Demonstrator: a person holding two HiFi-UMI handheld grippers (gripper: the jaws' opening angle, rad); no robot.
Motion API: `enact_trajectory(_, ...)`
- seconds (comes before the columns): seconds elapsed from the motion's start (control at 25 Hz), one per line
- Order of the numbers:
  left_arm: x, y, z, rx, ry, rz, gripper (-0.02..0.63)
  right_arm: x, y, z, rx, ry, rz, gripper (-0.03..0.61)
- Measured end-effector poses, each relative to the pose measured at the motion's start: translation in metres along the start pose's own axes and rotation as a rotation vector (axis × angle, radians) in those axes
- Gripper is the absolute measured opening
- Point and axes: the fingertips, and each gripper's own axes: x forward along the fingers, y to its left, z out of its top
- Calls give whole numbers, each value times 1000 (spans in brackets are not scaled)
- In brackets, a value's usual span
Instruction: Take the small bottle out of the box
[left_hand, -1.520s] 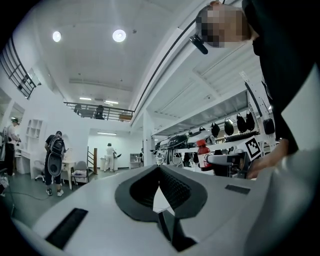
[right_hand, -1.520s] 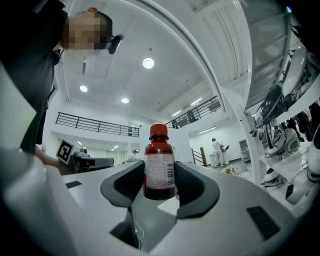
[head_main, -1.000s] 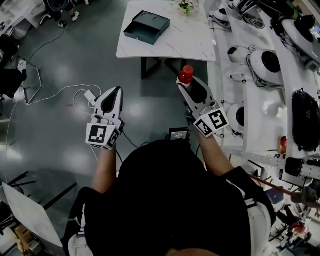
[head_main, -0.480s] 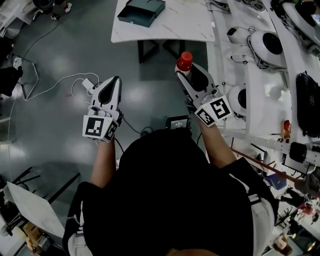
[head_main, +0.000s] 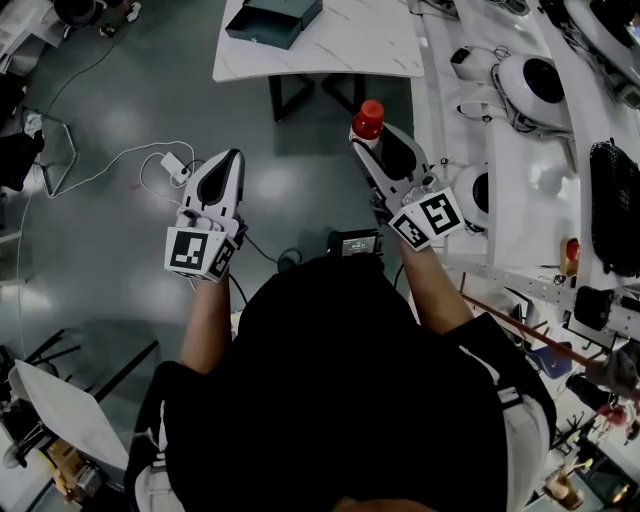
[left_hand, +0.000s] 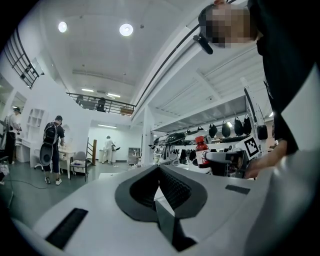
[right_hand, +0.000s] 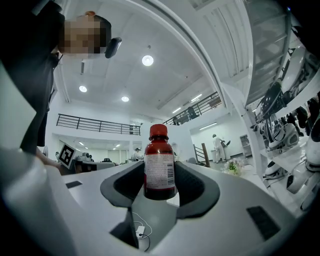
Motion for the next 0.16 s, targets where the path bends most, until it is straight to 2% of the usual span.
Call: enact_trajectory(0.16, 13, -10, -3, 0, 1, -2, 14, -7, -15, 1, 2, 0, 3, 211)
